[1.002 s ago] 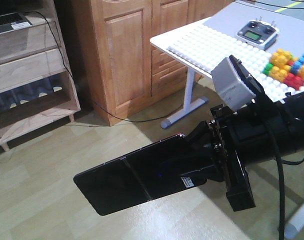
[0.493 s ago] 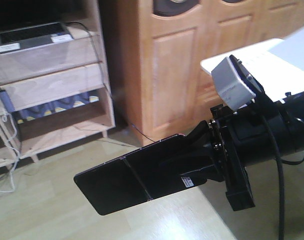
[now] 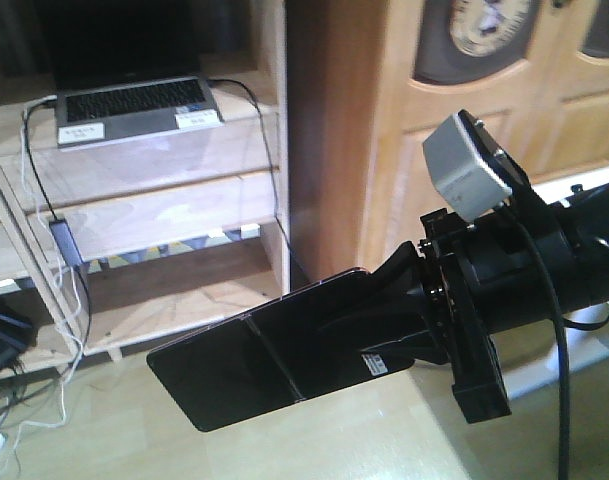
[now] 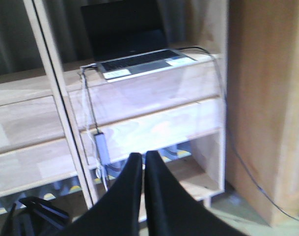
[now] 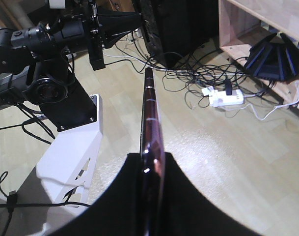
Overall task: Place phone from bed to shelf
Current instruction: 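Drive the base to the wooden shelf holding the phone aloft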
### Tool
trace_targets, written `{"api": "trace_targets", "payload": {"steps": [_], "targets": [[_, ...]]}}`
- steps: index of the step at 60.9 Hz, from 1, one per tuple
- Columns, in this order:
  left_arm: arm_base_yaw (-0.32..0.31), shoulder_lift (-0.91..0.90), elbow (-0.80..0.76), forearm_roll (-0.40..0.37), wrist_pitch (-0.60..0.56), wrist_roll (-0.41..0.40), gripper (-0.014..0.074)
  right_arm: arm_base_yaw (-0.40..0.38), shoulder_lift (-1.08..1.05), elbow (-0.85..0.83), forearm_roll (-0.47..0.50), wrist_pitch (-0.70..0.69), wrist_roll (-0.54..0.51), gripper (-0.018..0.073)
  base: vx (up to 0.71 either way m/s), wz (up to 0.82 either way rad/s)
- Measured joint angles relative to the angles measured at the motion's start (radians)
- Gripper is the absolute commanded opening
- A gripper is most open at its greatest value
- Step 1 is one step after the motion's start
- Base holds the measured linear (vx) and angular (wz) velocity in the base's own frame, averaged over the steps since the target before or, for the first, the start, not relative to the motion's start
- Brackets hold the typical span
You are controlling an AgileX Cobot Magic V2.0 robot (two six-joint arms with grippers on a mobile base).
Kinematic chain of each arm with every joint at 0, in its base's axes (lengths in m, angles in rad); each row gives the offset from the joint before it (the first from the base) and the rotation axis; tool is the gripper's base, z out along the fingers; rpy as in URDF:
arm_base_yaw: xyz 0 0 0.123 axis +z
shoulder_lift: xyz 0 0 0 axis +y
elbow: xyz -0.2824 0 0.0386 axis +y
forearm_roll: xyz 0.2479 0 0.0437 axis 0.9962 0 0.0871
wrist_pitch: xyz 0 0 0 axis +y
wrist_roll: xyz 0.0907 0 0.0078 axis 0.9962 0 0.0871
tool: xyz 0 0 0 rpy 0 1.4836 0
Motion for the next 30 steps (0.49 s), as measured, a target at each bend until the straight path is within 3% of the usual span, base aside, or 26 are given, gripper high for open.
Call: {"api": "trace_targets", "payload": {"steps": [30], "targets": [[0.0, 0.0, 0.0, 0.0, 0.0, 0.0, 0.0001, 0.0, 0.0, 0.0, 0.0, 0.0, 0.0, -0.0002, 0.4, 0.24]]}}
